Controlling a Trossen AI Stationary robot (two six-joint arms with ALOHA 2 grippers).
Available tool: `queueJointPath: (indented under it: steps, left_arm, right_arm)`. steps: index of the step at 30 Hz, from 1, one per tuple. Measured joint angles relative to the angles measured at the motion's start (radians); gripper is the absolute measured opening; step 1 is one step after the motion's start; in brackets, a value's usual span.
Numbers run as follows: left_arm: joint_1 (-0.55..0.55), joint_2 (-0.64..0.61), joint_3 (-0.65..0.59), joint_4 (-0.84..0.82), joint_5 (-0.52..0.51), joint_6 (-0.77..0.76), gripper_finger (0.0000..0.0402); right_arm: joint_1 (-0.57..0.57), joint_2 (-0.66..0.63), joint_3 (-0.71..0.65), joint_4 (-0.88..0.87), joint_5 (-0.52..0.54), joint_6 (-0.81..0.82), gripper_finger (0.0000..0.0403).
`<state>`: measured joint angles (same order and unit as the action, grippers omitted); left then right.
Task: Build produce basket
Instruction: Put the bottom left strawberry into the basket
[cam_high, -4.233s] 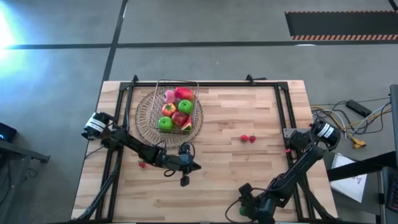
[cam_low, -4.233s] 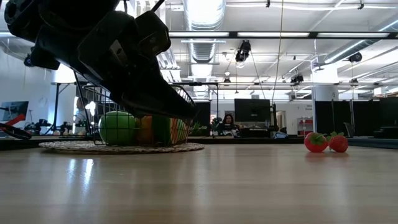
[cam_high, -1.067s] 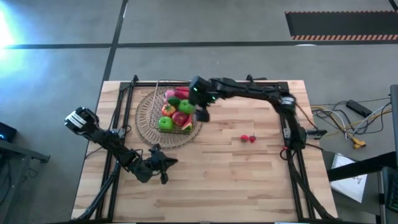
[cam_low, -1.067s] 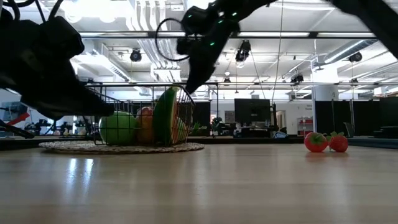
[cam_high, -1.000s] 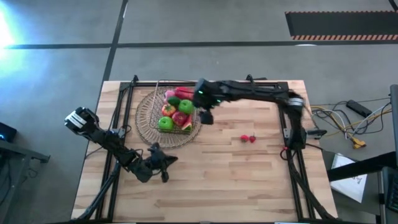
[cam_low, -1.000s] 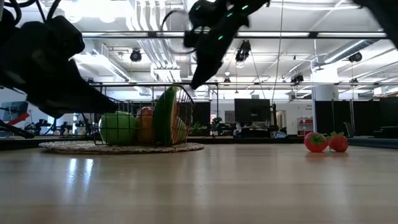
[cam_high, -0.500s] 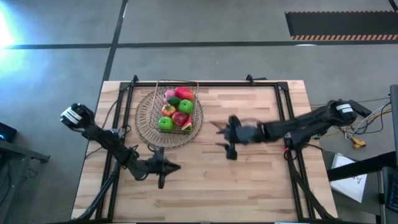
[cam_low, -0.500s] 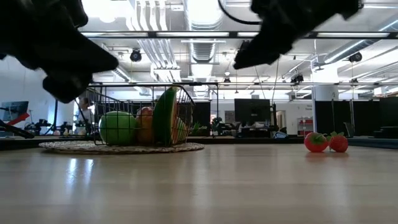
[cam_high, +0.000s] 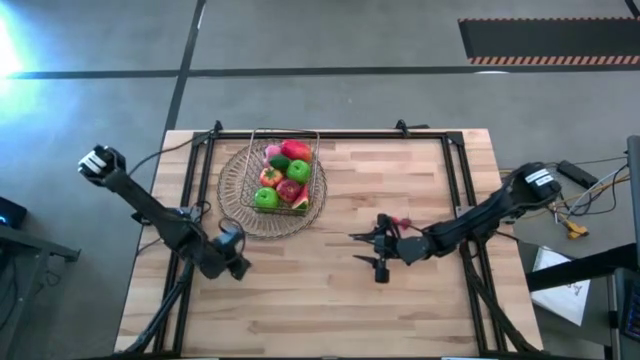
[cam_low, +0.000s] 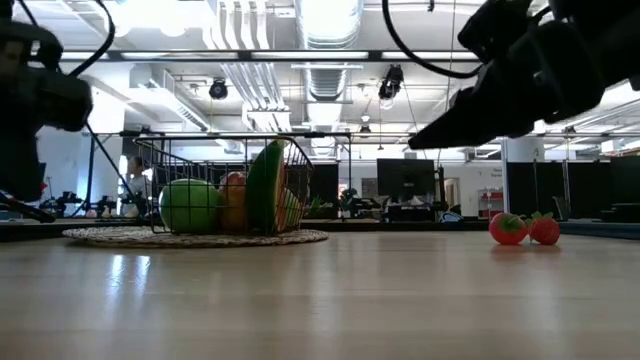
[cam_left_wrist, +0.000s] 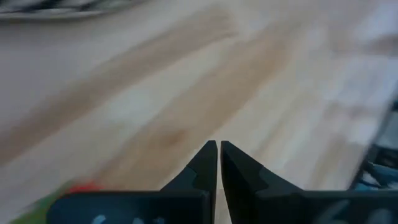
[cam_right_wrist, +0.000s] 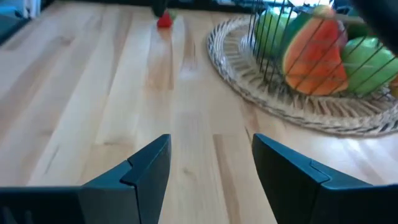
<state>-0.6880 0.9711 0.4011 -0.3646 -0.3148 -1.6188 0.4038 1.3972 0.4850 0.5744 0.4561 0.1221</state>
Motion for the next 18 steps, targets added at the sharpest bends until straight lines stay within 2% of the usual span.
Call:
queueJointPath:
  steps: [6, 10, 15, 18]
  left_arm:
    - [0.0, -0.184, 0.0, -0.211, 0.03, -0.126, 0.0004]
    - [0.0, -0.28, 0.0, -0.324, 0.103, -0.199, 0.0004]
    - [0.001, -0.344, -0.001, -0.514, 0.215, -0.321, 0.0004]
    - [0.001, -0.357, -0.008, -0.555, 0.226, -0.374, 0.0018]
  right_arm:
    - [0.0, 0.06, 0.007, 0.021, 0.0, -0.005, 0.0216]
    - [0.0, 0.093, 0.017, 0.042, -0.001, -0.012, 0.0216]
    - [0.0, 0.12, 0.028, 0.048, -0.011, -0.017, 0.0215]
    - [0.0, 0.135, 0.032, 0.045, -0.011, -0.017, 0.0215]
